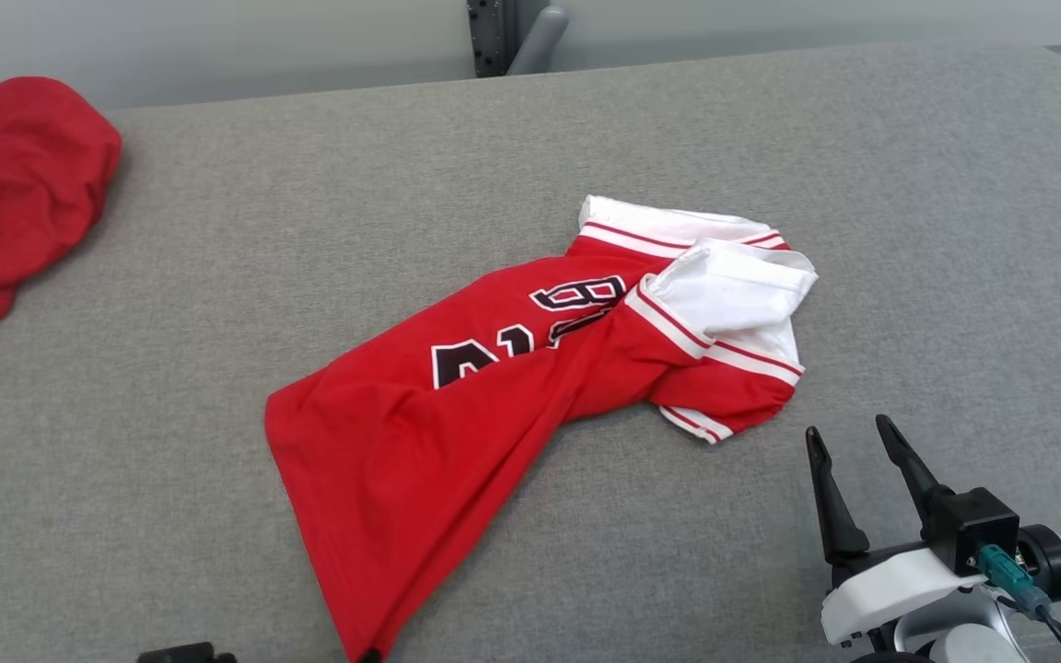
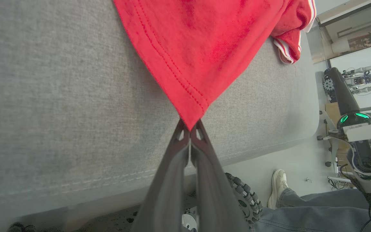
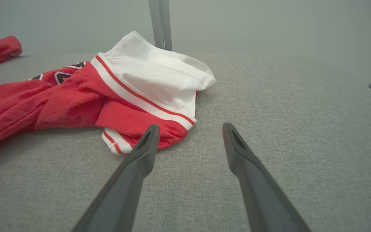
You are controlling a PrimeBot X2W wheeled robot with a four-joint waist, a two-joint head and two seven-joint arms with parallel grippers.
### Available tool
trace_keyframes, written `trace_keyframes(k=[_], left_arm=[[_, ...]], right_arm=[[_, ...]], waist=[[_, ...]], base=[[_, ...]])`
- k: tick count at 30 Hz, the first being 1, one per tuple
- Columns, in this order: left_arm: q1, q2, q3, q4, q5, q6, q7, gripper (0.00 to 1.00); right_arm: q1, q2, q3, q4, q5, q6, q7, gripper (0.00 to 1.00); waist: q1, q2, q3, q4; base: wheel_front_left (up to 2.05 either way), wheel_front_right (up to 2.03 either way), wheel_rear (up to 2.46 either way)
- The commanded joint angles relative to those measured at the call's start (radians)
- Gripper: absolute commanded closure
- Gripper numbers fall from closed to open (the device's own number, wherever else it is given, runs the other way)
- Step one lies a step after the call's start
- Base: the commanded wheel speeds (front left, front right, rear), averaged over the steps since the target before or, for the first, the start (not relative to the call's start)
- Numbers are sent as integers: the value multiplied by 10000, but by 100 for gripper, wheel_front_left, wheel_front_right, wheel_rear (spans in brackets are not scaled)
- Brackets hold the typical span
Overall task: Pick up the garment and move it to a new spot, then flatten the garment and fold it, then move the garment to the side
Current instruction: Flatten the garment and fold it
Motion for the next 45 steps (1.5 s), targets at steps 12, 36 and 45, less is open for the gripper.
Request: trace_keyframes(k=[12, 36, 45], left_arm=[[-829, -1631, -367, 2389, 740, -1098, -203, 58], [371, -2696, 4135, 566, 4325, -279, -598, 0], [-3136, -4037, 2245, 1862, 5986, -968, 1138, 0]], right_arm=[[149, -26, 46, 65, -257, -14, -31, 0], [230, -24, -264, -700, -489, -14, -31, 0], [-386, -21, 210, -796, -159, -14, -31, 0]], waist=[[0, 0, -296, 812], [0, 0, -623, 296], [0, 0, 59, -764]], base=[[0, 0, 0], [0, 0, 0], [0, 0, 0]])
